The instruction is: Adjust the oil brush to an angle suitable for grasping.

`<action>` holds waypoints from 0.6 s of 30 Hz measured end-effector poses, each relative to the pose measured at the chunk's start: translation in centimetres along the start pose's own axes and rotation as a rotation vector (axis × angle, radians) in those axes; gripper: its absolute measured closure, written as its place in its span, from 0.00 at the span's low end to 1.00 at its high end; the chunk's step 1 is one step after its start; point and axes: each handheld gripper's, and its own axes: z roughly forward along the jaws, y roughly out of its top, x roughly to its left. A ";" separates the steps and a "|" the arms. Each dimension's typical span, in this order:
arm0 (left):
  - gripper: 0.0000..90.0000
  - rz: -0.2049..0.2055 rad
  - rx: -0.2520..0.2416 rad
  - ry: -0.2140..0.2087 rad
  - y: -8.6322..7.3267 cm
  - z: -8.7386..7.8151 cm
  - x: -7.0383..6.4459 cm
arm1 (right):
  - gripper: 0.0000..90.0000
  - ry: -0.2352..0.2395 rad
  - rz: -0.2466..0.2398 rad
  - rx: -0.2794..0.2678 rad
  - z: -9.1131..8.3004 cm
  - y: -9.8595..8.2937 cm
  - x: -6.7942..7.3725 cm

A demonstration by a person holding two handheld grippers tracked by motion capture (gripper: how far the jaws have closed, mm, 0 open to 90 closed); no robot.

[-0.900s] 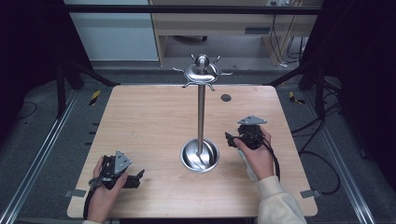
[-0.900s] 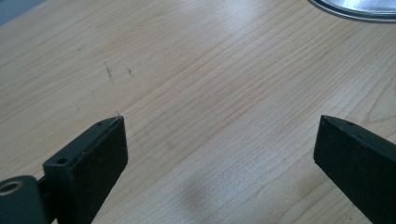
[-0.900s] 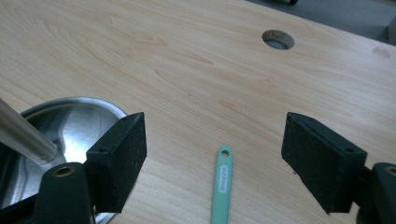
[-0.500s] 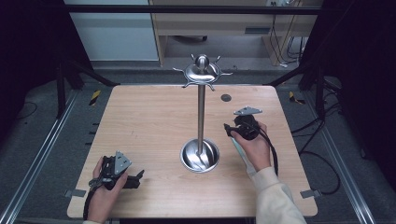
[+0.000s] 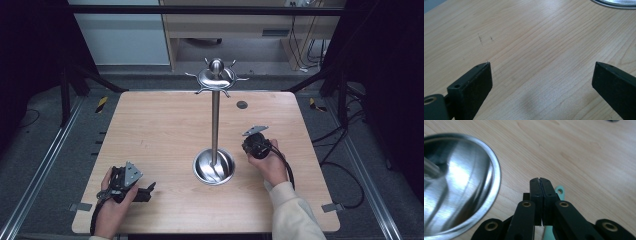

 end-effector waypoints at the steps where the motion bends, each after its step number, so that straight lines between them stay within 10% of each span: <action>1: 0.03 0.000 0.000 0.000 0.0 0.0 0.0 | 1.00 0.000 0.000 0.000 0.0 0.0 0.0; 18: 0.03 0.004 0.001 -0.004 0.0 0.0 -0.1 | 1.00 -0.024 0.019 0.116 1.7 -0.9 -0.5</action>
